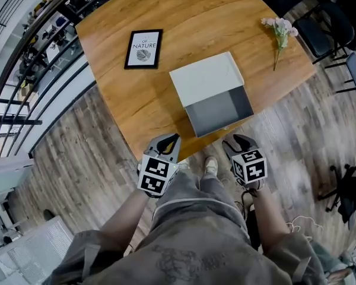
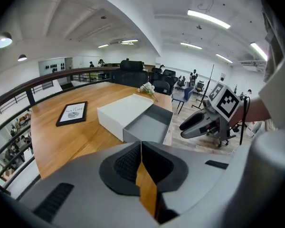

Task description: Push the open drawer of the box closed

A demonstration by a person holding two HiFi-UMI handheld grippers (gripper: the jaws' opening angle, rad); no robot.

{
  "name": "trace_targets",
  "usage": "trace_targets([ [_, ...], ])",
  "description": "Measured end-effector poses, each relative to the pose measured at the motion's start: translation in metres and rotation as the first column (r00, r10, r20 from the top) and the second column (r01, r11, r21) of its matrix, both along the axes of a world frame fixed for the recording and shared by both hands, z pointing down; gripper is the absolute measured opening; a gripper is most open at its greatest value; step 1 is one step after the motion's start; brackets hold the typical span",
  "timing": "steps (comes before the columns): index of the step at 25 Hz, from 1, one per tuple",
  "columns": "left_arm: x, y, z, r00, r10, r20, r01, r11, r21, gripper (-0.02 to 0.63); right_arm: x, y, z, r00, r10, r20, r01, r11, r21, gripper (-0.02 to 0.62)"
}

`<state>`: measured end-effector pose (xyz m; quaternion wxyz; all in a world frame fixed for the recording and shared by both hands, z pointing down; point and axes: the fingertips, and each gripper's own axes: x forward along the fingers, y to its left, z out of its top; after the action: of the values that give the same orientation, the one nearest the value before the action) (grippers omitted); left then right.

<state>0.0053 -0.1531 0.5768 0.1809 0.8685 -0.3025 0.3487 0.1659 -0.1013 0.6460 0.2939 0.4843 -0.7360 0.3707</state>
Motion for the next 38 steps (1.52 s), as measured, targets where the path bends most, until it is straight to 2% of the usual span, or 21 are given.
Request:
trace_targets([
  [6, -0.009, -0.002, 0.026, 1.0, 0.027, 0.008, -0.027, 0.998, -0.057, 0.023, 0.003, -0.007, 0.025, 0.998, 0.039, -0.041, -0.041, 0.998, -0.049, 0.196],
  [12, -0.018, -0.005, 0.039, 0.999, 0.034, 0.013, -0.033, 0.996, -0.081, 0.023, 0.006, -0.017, 0.039, 0.995, 0.067, -0.074, -0.072, 0.995, -0.065, 0.19],
  [19, -0.03, -0.009, 0.039, 1.0, 0.02, 0.007, -0.019, 0.996, -0.084, 0.023, 0.012, -0.027, 0.044, 0.986, 0.075, -0.146, -0.087, 0.993, -0.077, 0.094],
  [26, -0.041, -0.011, 0.033, 1.0, 0.012, 0.003, -0.012, 0.997, -0.074, 0.023, 0.016, -0.027, 0.041, 0.989, 0.077, -0.129, -0.089, 0.991, -0.096, 0.086],
  [38, -0.044, -0.017, 0.017, 1.0, -0.011, -0.024, 0.009, 0.998, -0.06, 0.023, 0.012, -0.072, 0.026, 0.988, 0.122, -0.09, -0.125, 0.992, -0.029, 0.064],
])
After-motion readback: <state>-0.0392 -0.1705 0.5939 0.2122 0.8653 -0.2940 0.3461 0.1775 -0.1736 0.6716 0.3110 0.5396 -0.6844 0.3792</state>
